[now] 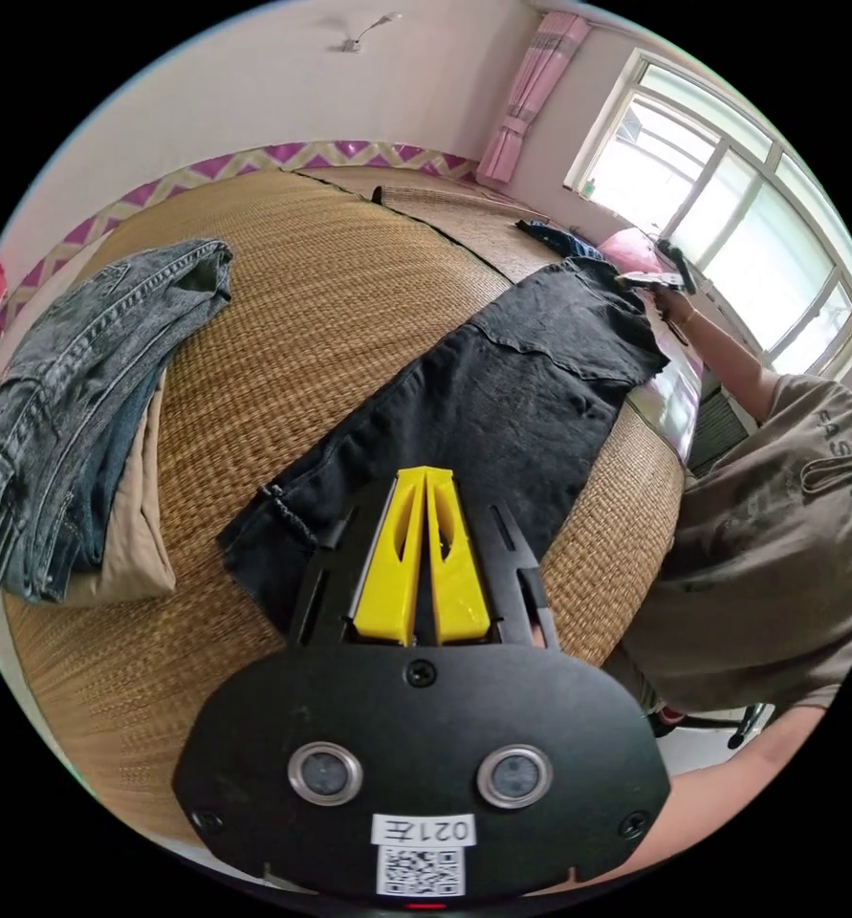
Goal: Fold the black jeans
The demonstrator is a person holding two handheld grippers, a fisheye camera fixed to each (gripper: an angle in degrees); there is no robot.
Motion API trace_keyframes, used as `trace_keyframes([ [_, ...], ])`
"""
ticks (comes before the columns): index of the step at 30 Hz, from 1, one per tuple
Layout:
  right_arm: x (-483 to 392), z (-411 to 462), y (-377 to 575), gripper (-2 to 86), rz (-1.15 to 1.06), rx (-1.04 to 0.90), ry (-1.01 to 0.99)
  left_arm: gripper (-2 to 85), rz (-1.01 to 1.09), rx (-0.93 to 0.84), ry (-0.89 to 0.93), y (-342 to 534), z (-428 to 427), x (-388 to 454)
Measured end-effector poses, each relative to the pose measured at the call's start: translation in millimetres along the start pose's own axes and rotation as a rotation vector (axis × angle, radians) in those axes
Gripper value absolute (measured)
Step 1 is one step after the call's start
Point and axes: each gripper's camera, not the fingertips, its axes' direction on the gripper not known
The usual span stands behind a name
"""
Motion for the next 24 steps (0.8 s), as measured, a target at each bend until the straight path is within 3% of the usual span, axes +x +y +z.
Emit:
trace_keyframes([
  [3,-42.6,-4.0,28.4,-0.8,-0.214,0.029,-0.256,-0.9,-0.011,0.176,-0.041,31.8,-39.5,30.5],
  [5,-53.0,27.7,47.6,-0.7,-0.182,-0.144,-0.117,-0.8,-0.069,0.316,-0.03,72.5,-73.6,54.9],
  [9,-30.0,24.5,106.1,-0.7,0.116,-0.01,-0.126,0.2,-0.34,0.506,-0.049,164.2,-105.7,63.6],
  [13,-54.6,-12.6,156.7,-0.7,0.157,0.231,-0.147,6.5,-0.728,0.686,-0.026,278.6,-100.2,51.4],
  [20,-106.6,-10.0,214.1,-0.6,0.182,0.378,-0.45,14.2,-1.078,0.719,0.301,320.6,-45.4,34.9],
  [24,-118.8,3.6,236.1,-0.6,0.195,0.403,-0.531,12.5,-1.239,0.601,0.307,308.3,-43.3,32.5],
])
